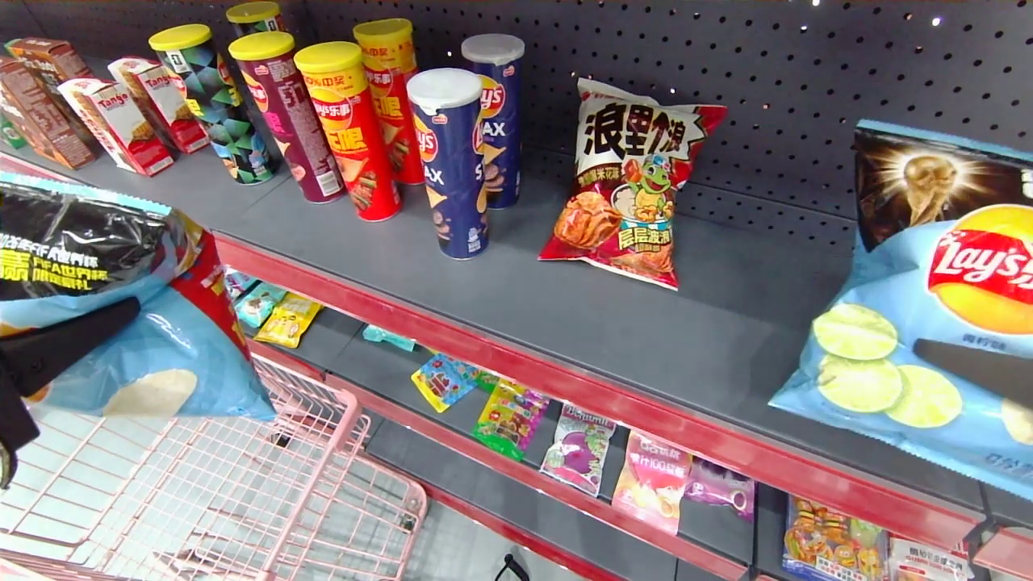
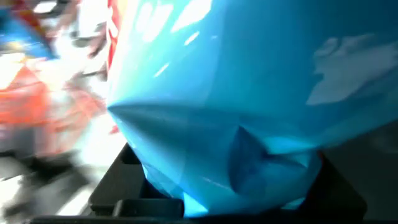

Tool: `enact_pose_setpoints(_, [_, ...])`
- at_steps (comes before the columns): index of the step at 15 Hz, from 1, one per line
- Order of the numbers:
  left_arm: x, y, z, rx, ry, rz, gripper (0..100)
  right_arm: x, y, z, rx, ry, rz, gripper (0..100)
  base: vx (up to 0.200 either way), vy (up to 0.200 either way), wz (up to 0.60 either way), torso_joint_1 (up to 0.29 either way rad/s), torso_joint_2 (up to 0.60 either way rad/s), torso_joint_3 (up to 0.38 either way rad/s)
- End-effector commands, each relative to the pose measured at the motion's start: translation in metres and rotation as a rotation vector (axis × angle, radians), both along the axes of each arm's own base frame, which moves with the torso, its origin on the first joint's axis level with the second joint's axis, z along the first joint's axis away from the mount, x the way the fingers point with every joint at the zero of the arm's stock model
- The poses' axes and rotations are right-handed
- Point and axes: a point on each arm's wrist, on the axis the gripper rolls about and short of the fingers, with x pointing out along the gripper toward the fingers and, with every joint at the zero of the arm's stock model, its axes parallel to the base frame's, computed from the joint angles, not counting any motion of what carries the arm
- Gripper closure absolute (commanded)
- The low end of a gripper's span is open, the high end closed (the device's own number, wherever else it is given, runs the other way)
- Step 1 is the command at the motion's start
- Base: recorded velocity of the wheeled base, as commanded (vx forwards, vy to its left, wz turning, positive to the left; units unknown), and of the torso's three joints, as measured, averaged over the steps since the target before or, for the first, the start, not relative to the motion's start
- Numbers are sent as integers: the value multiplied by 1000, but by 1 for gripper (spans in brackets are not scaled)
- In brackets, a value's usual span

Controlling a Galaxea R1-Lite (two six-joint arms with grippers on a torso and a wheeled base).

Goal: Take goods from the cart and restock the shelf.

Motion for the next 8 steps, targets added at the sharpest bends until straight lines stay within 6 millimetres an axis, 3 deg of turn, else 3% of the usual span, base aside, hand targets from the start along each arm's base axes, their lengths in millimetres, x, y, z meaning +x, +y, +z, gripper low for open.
enact_pose_setpoints(1, [-1, -2, 0, 0, -4, -17, 100, -25, -13, 14, -118, -127, -175, 100, 0, 0, 0, 0, 0, 0])
enact_pose_setpoints(3, [-2, -2, 1, -1, -8, -19, 100, -38, -19, 21, -148, -132, -304, 100, 0, 0, 0, 0, 0, 0])
enact_pose_setpoints(6, [-8, -2, -6, 0, -1, -34, 100, -68, -14, 20, -194, -17, -680, 100, 0, 0, 0, 0, 0, 0])
enact_pose_setpoints(8, [-11, -6, -7, -1, -4, -77, 100, -88, -2, 19, -213, -29, -721, 100, 0, 0, 0, 0, 0, 0])
